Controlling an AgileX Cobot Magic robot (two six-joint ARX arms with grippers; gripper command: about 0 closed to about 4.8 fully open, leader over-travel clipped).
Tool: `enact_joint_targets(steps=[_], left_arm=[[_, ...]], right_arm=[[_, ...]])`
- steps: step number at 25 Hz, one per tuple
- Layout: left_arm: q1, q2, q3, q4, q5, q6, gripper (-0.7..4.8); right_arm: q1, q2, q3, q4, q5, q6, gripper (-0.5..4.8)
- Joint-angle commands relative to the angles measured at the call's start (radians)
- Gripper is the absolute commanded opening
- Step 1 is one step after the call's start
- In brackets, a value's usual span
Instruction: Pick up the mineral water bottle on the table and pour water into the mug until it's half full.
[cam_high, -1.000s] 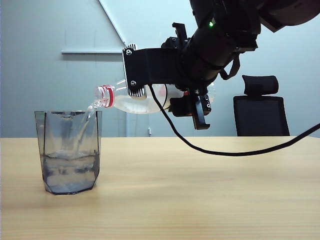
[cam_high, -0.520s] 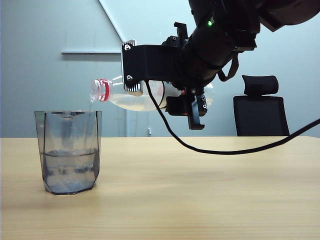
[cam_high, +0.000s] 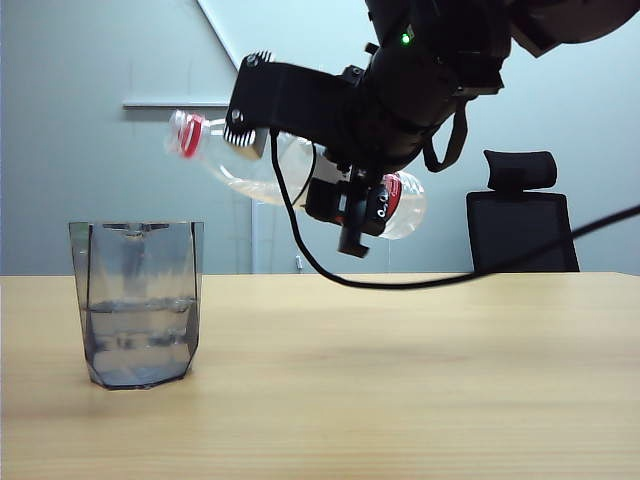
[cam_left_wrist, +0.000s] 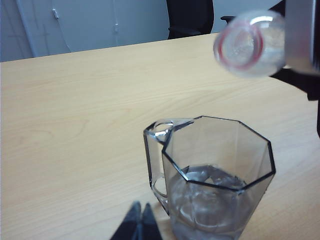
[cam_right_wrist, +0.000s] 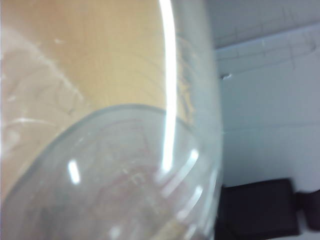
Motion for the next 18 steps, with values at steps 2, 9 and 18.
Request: enact_joint_targets(steps=[2,9,18], left_arm=[[0.000,0.002,0.002,0.010,0.003,-0.003,-0.02],[0.008,0.002,0.002,0.010,0.003,-0.003,-0.02],[0.145,0.002,0.002,0.010,0.003,-0.003,-0.02]], right_arm=[[0.009,-0.040,0.010,0.018,0.007,0.240,2.95],[-0.009,-0.151,0.005,-0.165,-0.102,0.801,2.96],[-0.068,-0.229,-0.192,-0.062,-0.250,1.083,2.95]])
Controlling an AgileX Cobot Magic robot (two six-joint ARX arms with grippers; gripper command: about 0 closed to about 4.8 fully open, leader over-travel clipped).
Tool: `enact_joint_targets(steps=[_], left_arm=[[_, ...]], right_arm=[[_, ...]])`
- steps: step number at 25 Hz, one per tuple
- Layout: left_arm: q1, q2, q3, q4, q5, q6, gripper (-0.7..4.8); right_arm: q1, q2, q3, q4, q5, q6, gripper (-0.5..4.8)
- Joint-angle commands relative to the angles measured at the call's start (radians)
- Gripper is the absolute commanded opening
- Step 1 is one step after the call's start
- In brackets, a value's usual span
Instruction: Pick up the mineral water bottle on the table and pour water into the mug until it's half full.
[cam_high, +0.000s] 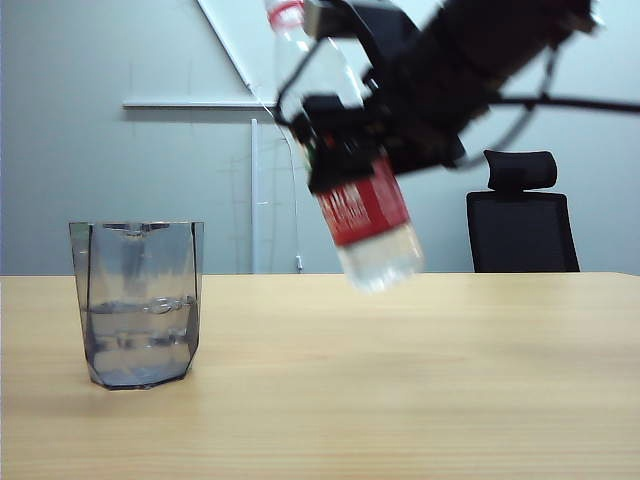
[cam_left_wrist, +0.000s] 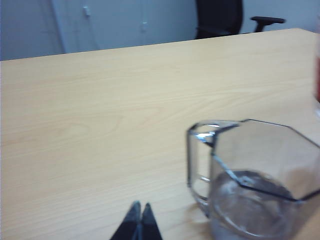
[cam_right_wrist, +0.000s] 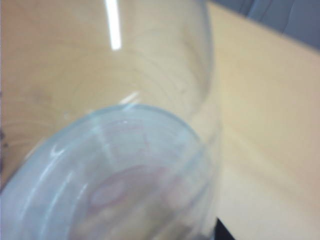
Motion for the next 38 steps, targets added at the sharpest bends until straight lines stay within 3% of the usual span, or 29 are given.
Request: enact_joint_targets(steps=[1,7,15,19,21,23,24,32,38], left_arm=[[0.042,0.002,0.002,0.010,0.002,-0.003,-0.02],[0.066,0.002,0.002,0.010,0.004,-0.003,-0.02],[0.066,0.002,0.002,0.010,0.002,-0.003,-0.02],[0.065,0.002,0.002,0.010,0.002,-0.003,-0.02],[0.065,0.002,0.002,0.010,0.002,-0.003,-0.02],[0.065,0.002,0.002,0.010,0.002,-0.003,-0.02],[0.065,0.002,0.002,0.010,0.002,-0.003,-0.02],[0.067,0.002,0.002,0.010,0.002,-0.003,-0.02],[0.100,0.002,0.002,0.010,0.003,-0.003,-0.02]], right_arm=[[-0.036,-0.029,-0.108,0.149,-0.037,0.127,2.95],[-0.074,-0.067,-0.272,0.304,-0.036,0.229,2.95],[-0.085,-0.074,-0.427,0.519,-0.037,0.241,3.17],[-0.085,-0.074,-0.438,0.521,-0.036,0.241,3.80],[-0.085,-0.074,-0.447,0.522,-0.036,0.241,3.83],[-0.085,-0.074,-0.455,0.521,-0.037,0.241,4.66],[-0.085,-0.075,-0.458,0.521,-0.037,0.243,4.79],[-0.082,-0.135,-0.511,0.514,-0.037,0.286,4.79],[-0.064,-0.315,-0.592,0.481,-0.052,0.305,4.79]])
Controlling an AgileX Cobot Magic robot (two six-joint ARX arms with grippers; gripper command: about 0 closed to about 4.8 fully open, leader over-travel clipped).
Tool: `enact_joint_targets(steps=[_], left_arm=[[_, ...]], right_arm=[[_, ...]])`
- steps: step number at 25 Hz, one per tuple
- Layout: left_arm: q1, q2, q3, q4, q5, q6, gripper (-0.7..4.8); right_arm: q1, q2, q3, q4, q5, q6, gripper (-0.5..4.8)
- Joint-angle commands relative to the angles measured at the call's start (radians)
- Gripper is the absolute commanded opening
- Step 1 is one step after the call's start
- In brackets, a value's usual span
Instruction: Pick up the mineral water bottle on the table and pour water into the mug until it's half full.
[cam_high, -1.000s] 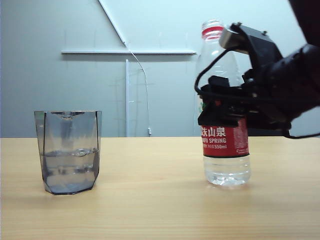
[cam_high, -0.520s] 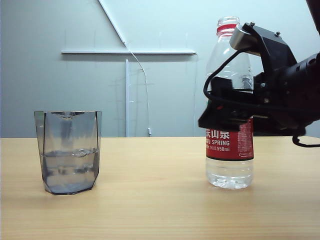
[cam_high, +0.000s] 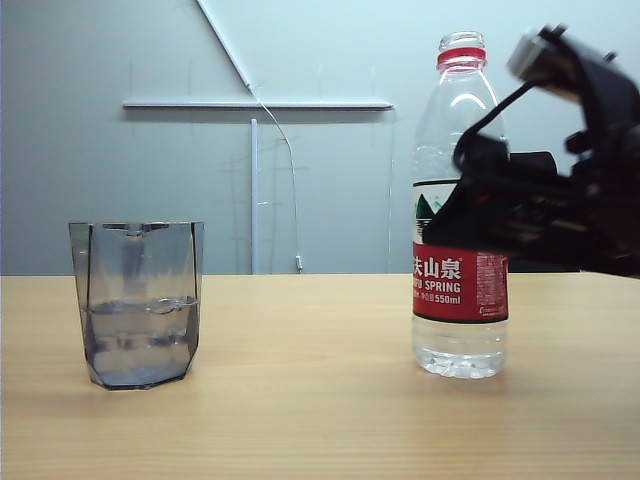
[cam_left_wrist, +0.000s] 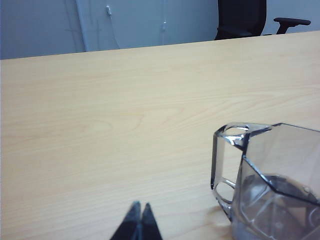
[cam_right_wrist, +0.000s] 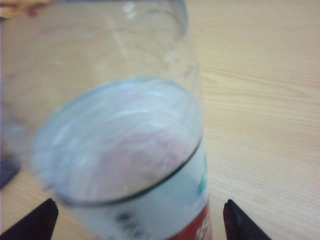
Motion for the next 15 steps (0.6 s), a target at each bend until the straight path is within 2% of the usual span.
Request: enact_joint_targets(steps=[1,8,12,15], left_arm=[[0.045,0.002,0.002,0.010,0.002,-0.003,-0.02],[0.164,0.002,0.002,0.010,0.001,-0.003,-0.02],[0.264,0.002,0.002,0.010,0.001,-0.003,-0.02],[0.296,0.002,0.002,0.010,0.001,-0.003,-0.02]], right_arm=[[0.013,-0.091,-0.025,-0.033,-0.004,0.008,4.79],[0.031,-0.250,-0.029,-0.187,-0.007,0.034,4.79],[0.073,-0.383,-0.029,-0.290,-0.006,0.037,4.79],[0.082,-0.446,-0.029,-0.337,-0.006,0.037,4.79]])
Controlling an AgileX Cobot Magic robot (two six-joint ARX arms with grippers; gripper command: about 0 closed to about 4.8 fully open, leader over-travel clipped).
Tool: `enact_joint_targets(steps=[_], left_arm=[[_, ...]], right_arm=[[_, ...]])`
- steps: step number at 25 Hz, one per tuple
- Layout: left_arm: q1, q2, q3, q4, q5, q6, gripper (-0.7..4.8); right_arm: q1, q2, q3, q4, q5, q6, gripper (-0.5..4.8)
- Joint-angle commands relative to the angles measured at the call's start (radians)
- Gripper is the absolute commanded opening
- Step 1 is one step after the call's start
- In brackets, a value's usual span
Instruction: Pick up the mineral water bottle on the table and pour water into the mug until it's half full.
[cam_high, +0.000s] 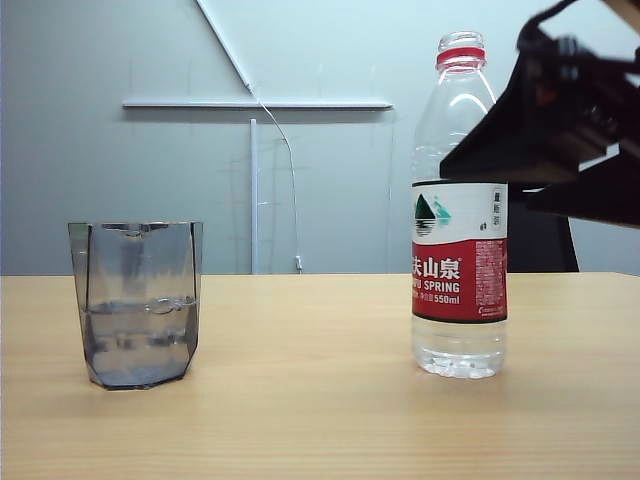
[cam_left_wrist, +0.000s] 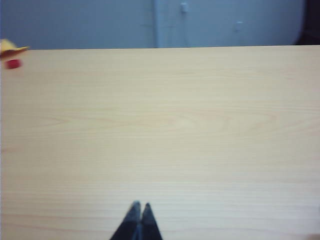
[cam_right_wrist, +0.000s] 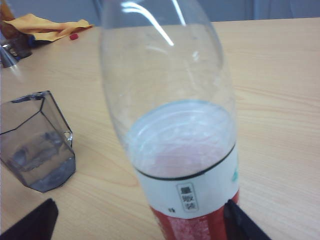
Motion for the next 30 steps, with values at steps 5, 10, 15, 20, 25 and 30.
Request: enact_joint_targets(steps=[5,10,15,20,25,30], left_arm=[[0.019,0.002,0.002,0.010,0.002,-0.003,-0.02],[0.019,0.002,0.002,0.010,0.002,-0.003,-0.02],[0.019,0.002,0.002,0.010,0.002,-0.003,-0.02],[0.020,0.002,0.002,0.010,0.002,-0.003,-0.02],[0.019,0.002,0.002,0.010,0.002,-0.003,-0.02],[0.019,0.002,0.002,0.010,0.002,-0.003,-0.02]], right_arm=[[0.005,-0.153,0.001,-0.133,0.001,0.048,4.12],[0.005,-0.328,0.001,-0.272,0.000,0.081,2.89],[0.005,-0.467,0.001,-0.384,0.000,0.082,1.24],[0.002,-0.596,0.001,-0.494,0.001,0.081,-0.01],[0.002,-0.676,0.001,-0.513,-0.001,0.078,0.00],[0.003,-0.715,0.001,-0.524,-0.003,0.077,0.00]])
